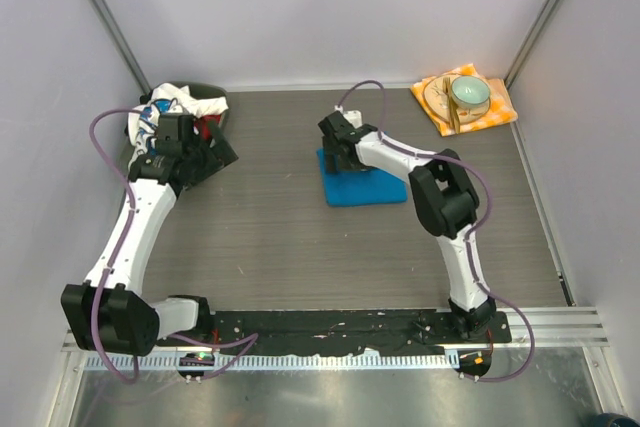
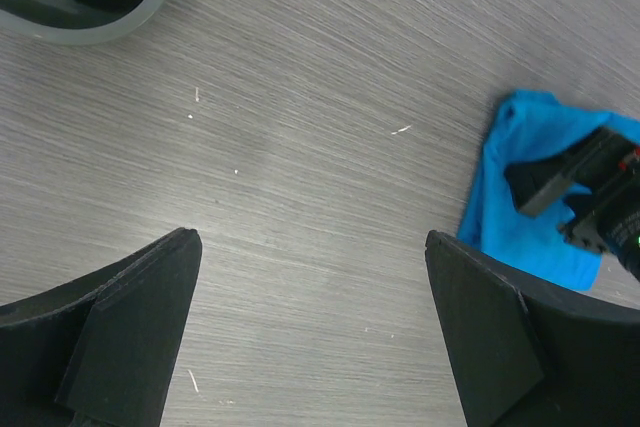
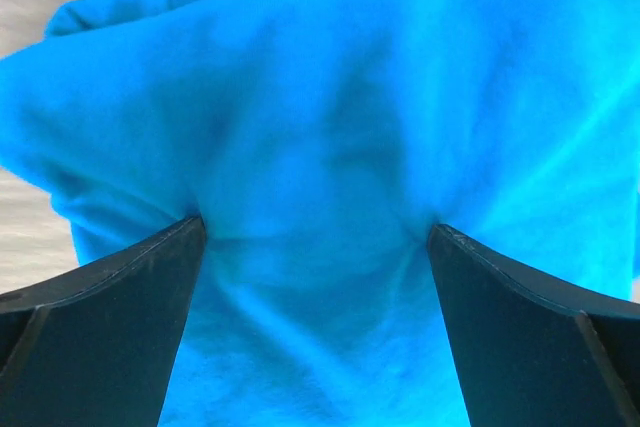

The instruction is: Fold and stack the t-shirts

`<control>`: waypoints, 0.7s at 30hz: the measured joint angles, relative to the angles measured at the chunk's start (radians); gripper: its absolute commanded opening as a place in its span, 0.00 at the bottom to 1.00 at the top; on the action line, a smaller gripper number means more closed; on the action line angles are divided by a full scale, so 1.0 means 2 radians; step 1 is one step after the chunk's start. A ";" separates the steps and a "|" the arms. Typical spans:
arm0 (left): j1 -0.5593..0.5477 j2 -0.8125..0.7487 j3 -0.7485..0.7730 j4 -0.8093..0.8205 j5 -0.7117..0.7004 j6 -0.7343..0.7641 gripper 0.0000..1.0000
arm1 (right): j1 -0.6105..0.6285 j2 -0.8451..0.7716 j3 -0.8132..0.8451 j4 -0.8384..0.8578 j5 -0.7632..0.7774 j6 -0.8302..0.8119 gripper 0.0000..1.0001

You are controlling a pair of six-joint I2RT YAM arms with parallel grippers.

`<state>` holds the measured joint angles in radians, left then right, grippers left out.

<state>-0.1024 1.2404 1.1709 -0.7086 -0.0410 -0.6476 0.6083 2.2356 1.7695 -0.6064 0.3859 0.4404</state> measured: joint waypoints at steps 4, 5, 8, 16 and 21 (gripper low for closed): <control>0.000 -0.014 -0.011 0.000 0.002 0.000 1.00 | -0.013 -0.076 -0.112 -0.016 0.043 0.016 1.00; 0.000 -0.018 -0.015 0.001 0.003 0.000 1.00 | -0.019 -0.096 -0.142 -0.014 0.051 0.022 1.00; 0.000 -0.028 -0.027 0.001 0.007 -0.002 1.00 | -0.034 -0.150 -0.217 -0.020 0.069 0.045 1.00; 0.000 -0.039 -0.043 0.010 0.031 -0.007 1.00 | -0.097 -0.248 -0.335 -0.069 0.083 0.117 1.00; 0.000 -0.042 -0.050 0.013 0.046 -0.012 1.00 | -0.171 -0.316 -0.392 -0.093 0.083 0.143 1.00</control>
<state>-0.1024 1.1557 1.0702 -0.6827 0.0513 -0.6720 0.2653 1.6039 0.9863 -0.7921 0.5522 0.7273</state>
